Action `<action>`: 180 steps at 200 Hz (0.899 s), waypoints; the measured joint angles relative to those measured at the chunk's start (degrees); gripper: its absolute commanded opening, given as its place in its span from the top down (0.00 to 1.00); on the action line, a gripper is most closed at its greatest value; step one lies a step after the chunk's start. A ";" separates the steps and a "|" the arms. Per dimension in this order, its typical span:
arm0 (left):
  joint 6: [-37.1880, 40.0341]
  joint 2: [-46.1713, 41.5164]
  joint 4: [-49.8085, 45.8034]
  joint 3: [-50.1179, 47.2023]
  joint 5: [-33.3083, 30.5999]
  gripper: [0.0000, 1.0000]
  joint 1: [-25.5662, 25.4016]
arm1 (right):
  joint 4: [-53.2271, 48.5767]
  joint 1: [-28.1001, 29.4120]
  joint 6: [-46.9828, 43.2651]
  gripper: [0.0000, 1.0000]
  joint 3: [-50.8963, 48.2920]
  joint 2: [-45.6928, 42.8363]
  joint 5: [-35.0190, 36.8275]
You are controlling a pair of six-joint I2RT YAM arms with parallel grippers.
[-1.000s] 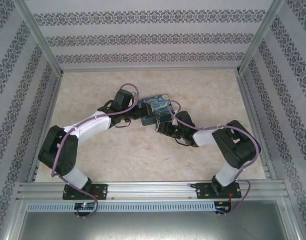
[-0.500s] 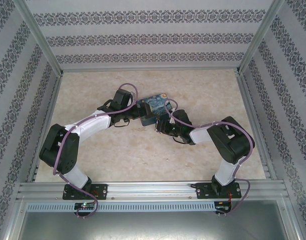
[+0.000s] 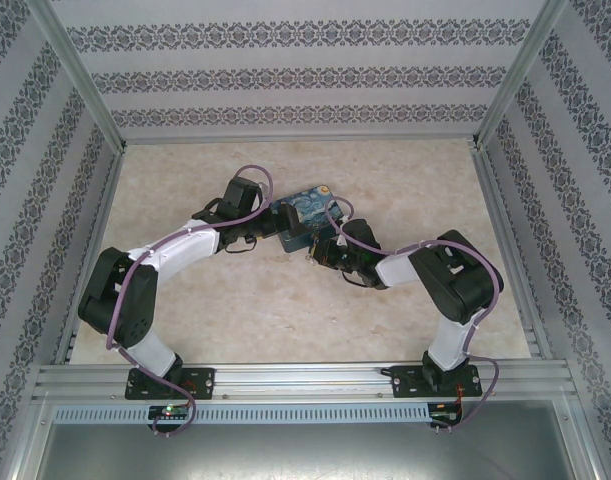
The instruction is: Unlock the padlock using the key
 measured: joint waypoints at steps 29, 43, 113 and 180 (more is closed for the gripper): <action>2.49 0.02 -3.80 1.49 -2.19 0.05 -0.11 | -0.07 -0.72 1.36 1.00 -1.53 -1.79 0.02; 3.89 0.02 -6.01 2.99 -3.93 0.04 -0.48 | -0.11 -1.09 2.05 1.00 -1.99 -2.54 0.02; 10.19 5.64 -14.95 10.95 -14.23 0.04 -5.97 | -0.02 -1.49 6.40 1.00 -3.32 -3.45 0.04; 12.70 10.32 -20.57 14.67 -21.90 0.04 -8.74 | 1.27 -1.49 11.30 1.00 -4.57 -4.09 0.35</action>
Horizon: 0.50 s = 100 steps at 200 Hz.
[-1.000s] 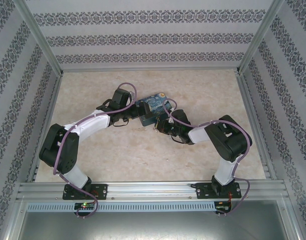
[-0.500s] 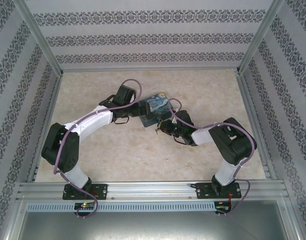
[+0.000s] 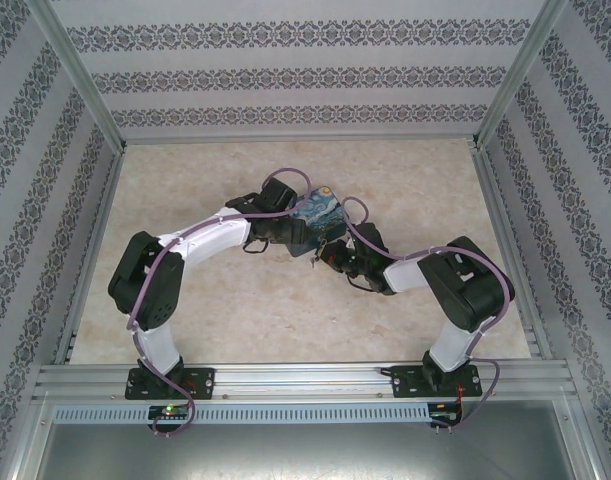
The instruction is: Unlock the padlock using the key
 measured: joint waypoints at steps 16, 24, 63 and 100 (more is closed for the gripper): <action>0.55 0.46 -0.50 0.50 -1.40 0.04 -0.68 | 0.68 -0.13 1.03 1.00 -0.48 -0.11 0.17; 0.70 0.63 -0.68 0.83 -1.86 0.04 -0.94 | 1.11 -0.28 1.64 1.00 -0.61 -0.11 0.26; 0.74 0.87 -0.52 1.01 -2.67 0.04 -1.51 | 2.86 -1.20 4.04 1.00 -1.05 -0.09 0.33; 0.74 1.22 0.04 1.05 -2.67 0.04 -1.84 | 5.70 -2.03 6.43 1.00 -1.11 1.05 0.28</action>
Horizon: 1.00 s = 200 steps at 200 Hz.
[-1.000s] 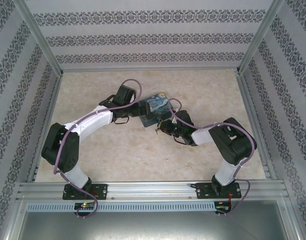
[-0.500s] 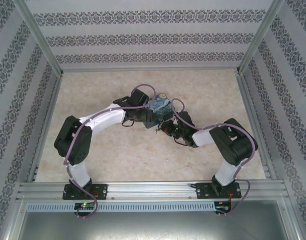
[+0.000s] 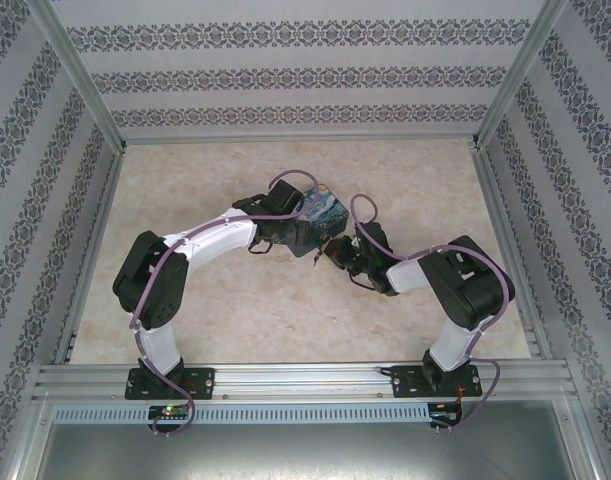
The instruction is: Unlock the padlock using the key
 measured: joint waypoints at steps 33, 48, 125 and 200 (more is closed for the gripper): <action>0.00 0.26 0.68 0.02 0.20 0.04 -0.02 | 2.99 -0.61 1.57 1.00 0.04 1.88 -0.42; -0.02 0.37 1.05 0.07 0.22 0.04 -0.02 | 3.32 -1.22 1.60 1.00 0.46 2.34 -0.81; -0.02 0.61 1.53 0.13 0.28 0.04 -0.02 | -3.58 -10.49 -1.75 1.00 5.40 0.87 -3.98; 0.00 0.61 1.01 0.52 0.42 0.01 0.00 | -4.15 -18.05 -4.17 0.94 -9.49 -8.22 -8.00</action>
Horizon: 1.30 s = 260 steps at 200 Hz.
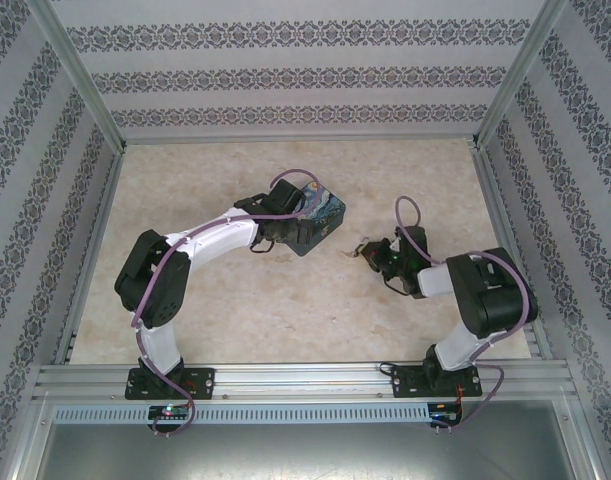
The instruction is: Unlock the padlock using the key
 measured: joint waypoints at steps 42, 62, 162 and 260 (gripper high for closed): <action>0.22 -0.87 -2.34 0.22 0.98 0.00 0.00 | -2.14 -7.67 -1.64 0.46 -7.15 -10.23 -3.17; 0.22 -2.23 -3.54 0.22 1.95 0.00 0.11 | -6.10 -10.97 -2.43 0.32 -8.96 -17.03 -4.33; 1.55 -23.71 -2.67 -7.74 0.72 0.00 10.08 | -40.04 -15.54 -14.88 0.02 7.85 -41.31 2.27; 12.94 -39.95 31.39 -43.87 -16.11 0.01 25.73 | -41.97 -15.47 -24.98 0.02 3.74 -42.60 34.95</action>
